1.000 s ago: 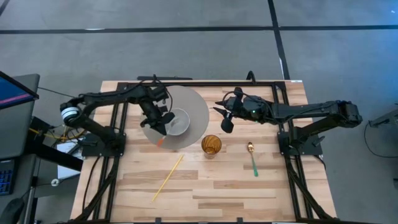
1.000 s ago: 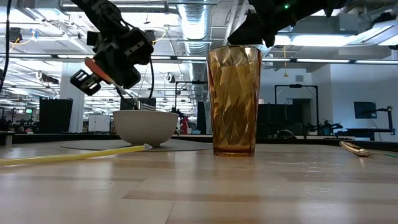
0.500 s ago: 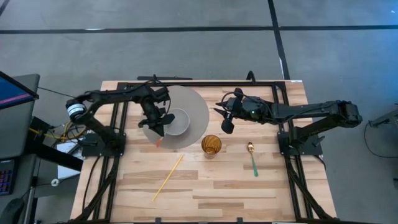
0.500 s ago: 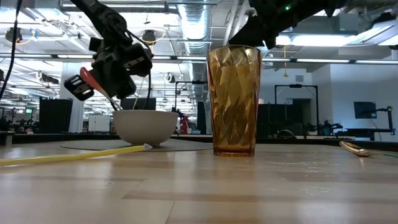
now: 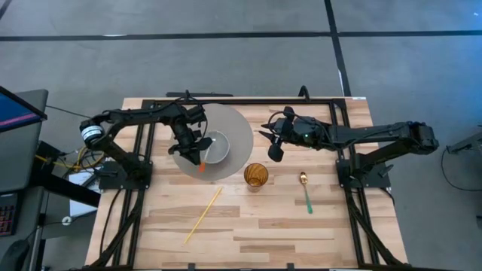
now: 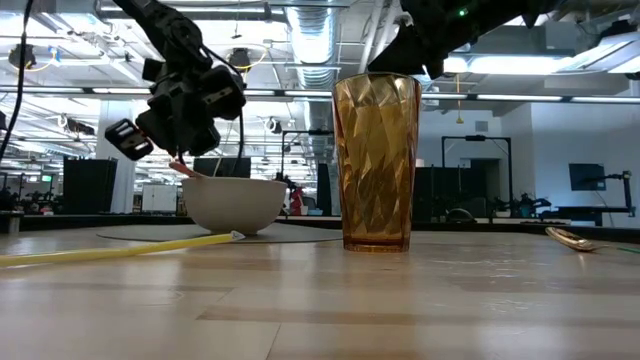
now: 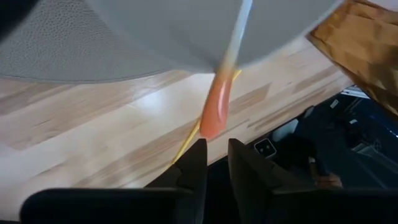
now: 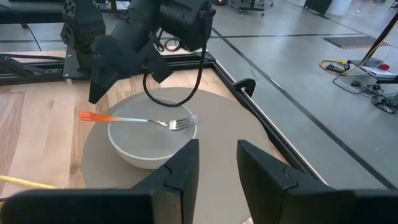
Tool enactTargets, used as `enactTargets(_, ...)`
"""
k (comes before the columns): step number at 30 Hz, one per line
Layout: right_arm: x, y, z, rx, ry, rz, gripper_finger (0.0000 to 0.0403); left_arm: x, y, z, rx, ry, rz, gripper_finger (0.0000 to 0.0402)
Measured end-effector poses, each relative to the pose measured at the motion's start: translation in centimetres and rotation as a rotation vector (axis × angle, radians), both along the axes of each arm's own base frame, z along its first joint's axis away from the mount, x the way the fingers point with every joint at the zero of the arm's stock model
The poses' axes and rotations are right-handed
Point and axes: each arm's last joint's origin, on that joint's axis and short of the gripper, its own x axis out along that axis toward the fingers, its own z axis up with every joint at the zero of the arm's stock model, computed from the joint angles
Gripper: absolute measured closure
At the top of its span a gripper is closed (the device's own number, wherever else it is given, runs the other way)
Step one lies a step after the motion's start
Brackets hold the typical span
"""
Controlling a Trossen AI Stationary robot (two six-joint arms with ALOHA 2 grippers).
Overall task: Pick & Place Utensil
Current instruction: Put the spoon into the bowl on the table placemat
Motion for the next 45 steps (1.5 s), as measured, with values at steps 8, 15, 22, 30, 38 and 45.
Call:
enactTargets(8,0.0,0.0,0.0,0.000,0.000,0.000,0.0301,-1.0,-0.6,2.6,0.061,-0.105,0.003,0.0329)
enactTargets(15,0.0,0.0,0.0,0.000,0.000,0.000,0.0301,-2.1,-0.8,5.4,0.317,-0.233,-0.003,0.0329)
enactTargets(22,0.0,0.0,0.0,0.000,-0.001,0.000,0.0301,-3.4,-1.5,8.0,0.607,-0.384,-0.103,0.0330)
enactTargets(30,-0.1,-0.7,-0.1,0.075,-0.022,-0.056,0.0301,-5.0,-3.0,11.3,1.027,-0.534,-0.194,0.0330)
enactTargets(38,-1.0,1.5,-2.2,0.268,0.151,-0.075,0.0301,-6.5,-4.6,13.1,1.125,-0.632,-0.185,0.0330)
enactTargets(45,-2.2,4.7,-3.6,0.445,0.260,-0.139,0.0301,-7.0,-4.9,13.6,1.140,-0.665,-0.178,0.0330)
